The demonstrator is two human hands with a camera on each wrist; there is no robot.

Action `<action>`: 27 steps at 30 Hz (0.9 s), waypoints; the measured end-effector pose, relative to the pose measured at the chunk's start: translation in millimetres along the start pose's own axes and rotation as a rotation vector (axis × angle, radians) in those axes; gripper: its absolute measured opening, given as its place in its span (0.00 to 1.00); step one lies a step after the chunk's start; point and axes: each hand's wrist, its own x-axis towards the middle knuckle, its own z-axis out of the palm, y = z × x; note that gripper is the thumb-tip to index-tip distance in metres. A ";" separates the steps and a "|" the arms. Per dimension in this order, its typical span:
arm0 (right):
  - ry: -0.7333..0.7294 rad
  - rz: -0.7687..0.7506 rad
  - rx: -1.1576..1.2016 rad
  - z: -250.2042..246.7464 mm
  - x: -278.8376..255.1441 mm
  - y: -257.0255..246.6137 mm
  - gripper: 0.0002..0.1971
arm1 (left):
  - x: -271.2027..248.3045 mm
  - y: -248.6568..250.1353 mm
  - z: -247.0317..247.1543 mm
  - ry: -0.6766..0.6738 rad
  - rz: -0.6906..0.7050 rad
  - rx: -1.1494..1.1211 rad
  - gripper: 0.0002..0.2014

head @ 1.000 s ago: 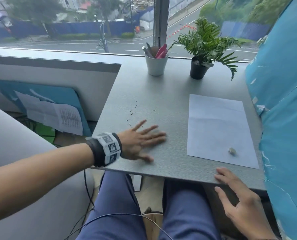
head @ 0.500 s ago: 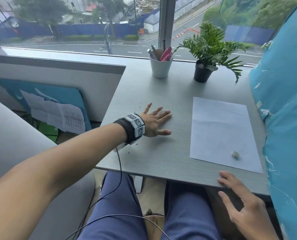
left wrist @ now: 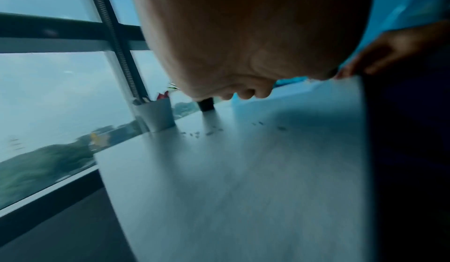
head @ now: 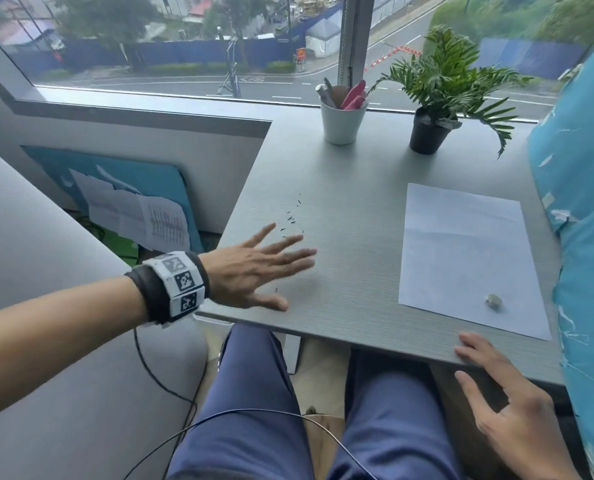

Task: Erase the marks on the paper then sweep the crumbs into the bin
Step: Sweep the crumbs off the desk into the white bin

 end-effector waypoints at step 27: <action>0.060 -0.083 0.011 4.2 1.7 -3.1 0.20 | 5.2 -36.8 21.4 -0.107 0.130 0.070 0.39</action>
